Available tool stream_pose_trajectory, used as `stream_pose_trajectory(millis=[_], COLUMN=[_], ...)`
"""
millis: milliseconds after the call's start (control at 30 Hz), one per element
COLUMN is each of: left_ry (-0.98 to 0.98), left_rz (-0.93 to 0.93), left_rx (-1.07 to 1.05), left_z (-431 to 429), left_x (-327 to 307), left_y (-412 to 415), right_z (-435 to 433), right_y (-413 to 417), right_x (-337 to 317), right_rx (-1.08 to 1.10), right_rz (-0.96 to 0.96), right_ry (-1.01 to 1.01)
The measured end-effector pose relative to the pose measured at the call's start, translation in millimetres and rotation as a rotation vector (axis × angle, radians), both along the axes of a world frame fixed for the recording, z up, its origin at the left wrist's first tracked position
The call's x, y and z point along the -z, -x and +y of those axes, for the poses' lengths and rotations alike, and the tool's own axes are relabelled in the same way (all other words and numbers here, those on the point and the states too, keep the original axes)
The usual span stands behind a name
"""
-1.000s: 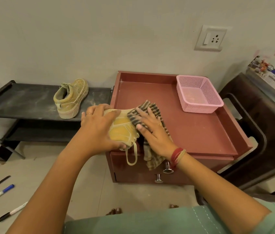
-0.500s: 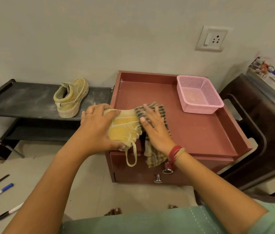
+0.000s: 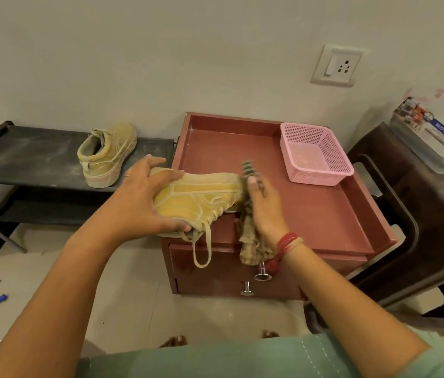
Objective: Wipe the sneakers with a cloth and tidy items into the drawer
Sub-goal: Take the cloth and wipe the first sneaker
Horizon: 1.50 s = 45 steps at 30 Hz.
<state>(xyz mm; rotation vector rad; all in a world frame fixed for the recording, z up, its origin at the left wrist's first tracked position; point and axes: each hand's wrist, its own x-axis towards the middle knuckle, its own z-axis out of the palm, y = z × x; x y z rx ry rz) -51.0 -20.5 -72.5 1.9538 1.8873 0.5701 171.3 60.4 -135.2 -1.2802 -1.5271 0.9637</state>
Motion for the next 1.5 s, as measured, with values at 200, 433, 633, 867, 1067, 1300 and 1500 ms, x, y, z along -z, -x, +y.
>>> stream_pose_trajectory(millis=[200, 433, 633, 867, 1067, 1300, 1500], left_ry=[-0.008, -0.051, -0.063, -0.073, -0.057, -0.058, -0.028], left_rz=[-0.012, -0.041, -0.015, 0.004, 0.001, -0.010, -0.031], left_rx=[0.017, 0.026, 0.024, 0.017, 0.029, 0.023, -0.044], left_z=[-0.7, 4.1, 4.5, 2.9, 4.6, 3.4, -0.9], left_x=[4.0, 4.9, 3.6, 1.5, 2.8, 2.2, 3.5], left_y=[2.3, 4.6, 2.1, -1.4, 3.3, 1.5, -0.9], right_z=[-3.3, -12.9, -3.0, 4.7, -24.1, 9.9, 9.3], right_y=[6.6, 10.0, 3.4, 1.4, 11.4, -12.4, -2.0], right_x=[17.2, 19.0, 11.7, 12.8, 11.8, 14.2, -13.5], right_rx=[-0.201, -0.277, -0.137, -0.097, -0.288, -0.011, 0.311], right_rz=[-0.322, -0.386, -0.238, -0.151, -0.385, 0.002, 0.270], right_ry=[-0.347, -0.282, -0.072, -0.071, -0.294, 0.150, 0.027])
